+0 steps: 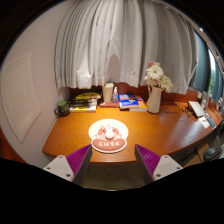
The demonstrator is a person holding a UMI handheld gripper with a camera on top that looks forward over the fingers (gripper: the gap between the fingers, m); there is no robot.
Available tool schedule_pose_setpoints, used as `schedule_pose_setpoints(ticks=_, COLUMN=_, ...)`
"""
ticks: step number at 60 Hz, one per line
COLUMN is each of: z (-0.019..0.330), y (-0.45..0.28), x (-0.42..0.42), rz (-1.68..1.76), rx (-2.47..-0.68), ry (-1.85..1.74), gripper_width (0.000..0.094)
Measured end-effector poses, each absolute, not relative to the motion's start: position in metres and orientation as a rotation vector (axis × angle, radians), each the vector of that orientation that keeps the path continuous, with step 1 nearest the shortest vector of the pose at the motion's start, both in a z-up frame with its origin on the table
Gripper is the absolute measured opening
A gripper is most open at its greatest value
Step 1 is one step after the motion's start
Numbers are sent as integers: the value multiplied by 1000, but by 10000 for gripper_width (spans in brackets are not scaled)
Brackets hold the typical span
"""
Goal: Arrange mouse
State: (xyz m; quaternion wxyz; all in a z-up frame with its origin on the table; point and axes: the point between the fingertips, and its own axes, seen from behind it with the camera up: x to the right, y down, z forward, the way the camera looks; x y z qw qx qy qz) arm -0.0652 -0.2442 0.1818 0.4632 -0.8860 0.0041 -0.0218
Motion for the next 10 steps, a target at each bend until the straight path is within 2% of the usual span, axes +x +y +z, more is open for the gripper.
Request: schedule_pose_setpoints(ticks=10, z=180, y=-245, x=-71, rz=-41, rx=-2176, ry=6, gripper_width=855)
